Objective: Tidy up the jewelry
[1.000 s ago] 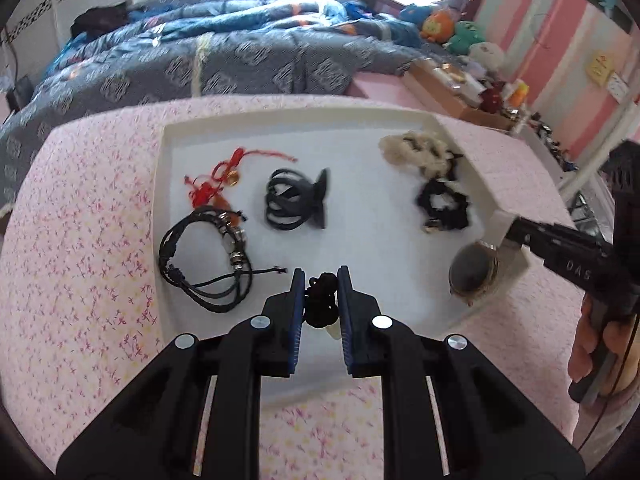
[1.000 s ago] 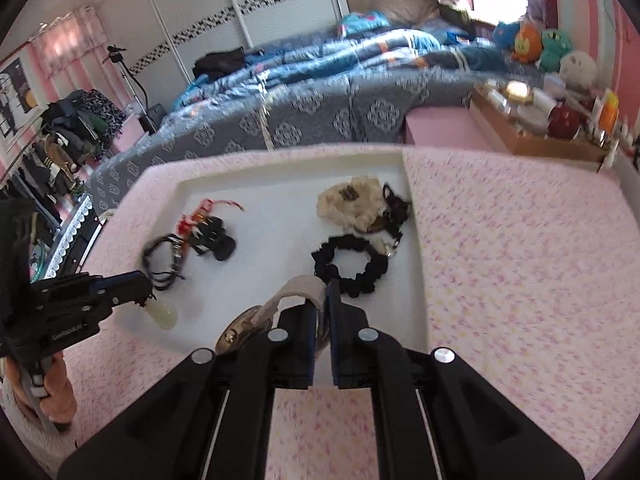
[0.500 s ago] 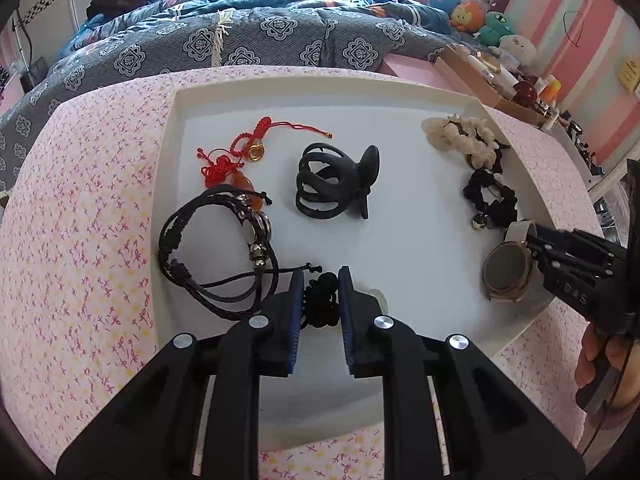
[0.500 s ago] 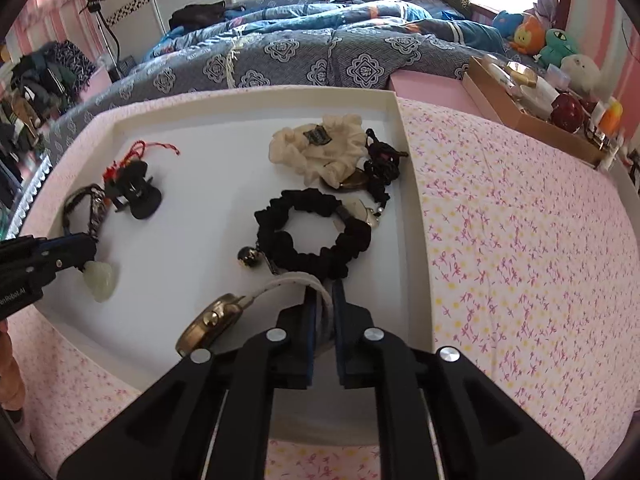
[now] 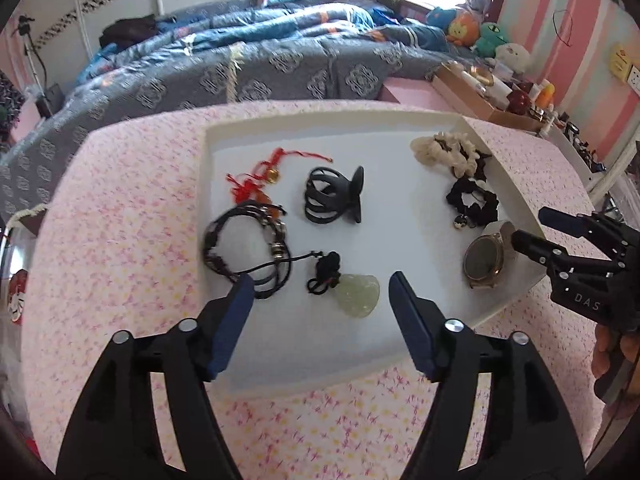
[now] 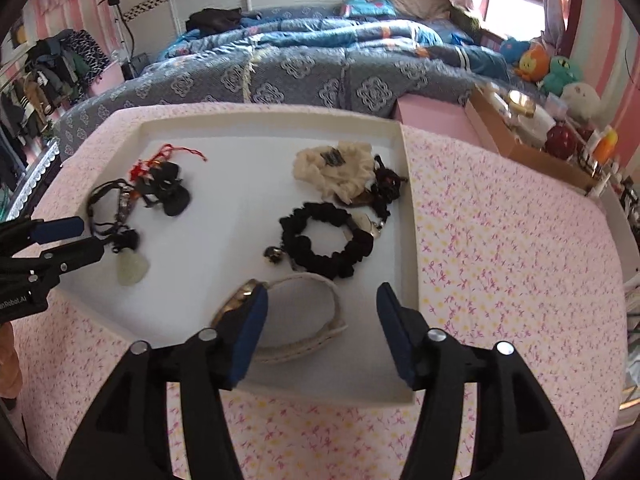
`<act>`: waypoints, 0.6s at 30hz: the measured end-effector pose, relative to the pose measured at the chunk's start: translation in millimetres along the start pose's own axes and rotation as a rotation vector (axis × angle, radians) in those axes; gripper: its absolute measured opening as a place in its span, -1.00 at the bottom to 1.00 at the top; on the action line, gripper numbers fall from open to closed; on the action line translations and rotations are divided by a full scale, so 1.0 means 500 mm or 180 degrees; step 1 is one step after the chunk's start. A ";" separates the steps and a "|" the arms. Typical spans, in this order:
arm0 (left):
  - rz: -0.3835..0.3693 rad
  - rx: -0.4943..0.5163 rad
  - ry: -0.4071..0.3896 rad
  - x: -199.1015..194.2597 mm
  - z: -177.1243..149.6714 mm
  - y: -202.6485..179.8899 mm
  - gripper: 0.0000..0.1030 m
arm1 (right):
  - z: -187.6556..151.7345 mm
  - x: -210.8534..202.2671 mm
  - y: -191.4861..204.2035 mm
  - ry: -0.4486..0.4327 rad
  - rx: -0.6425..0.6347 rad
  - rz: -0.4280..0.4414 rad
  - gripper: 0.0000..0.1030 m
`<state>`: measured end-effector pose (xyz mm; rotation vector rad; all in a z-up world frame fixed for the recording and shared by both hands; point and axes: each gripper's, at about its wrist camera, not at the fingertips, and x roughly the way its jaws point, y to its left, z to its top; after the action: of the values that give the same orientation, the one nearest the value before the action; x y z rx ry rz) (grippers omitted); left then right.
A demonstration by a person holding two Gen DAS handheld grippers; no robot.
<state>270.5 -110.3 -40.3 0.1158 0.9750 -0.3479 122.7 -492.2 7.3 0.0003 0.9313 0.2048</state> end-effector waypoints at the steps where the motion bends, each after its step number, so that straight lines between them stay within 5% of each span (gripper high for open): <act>1: 0.0033 0.0004 -0.0031 -0.012 -0.004 0.001 0.41 | 0.001 -0.008 0.002 -0.0026 -0.0021 -0.0025 0.15; 8: 0.0332 -0.0056 -0.0368 -0.117 -0.046 0.018 0.82 | -0.019 -0.087 0.018 -0.0235 -0.0067 -0.0106 0.25; 18: 0.0557 -0.0165 -0.0742 -0.278 -0.157 0.005 0.94 | -0.135 -0.276 0.049 -0.0659 0.0115 -0.0211 0.66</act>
<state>138.4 -55.6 30.5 0.1098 0.7366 -0.1703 -15.1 -498.5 79.3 0.0236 0.7273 0.1238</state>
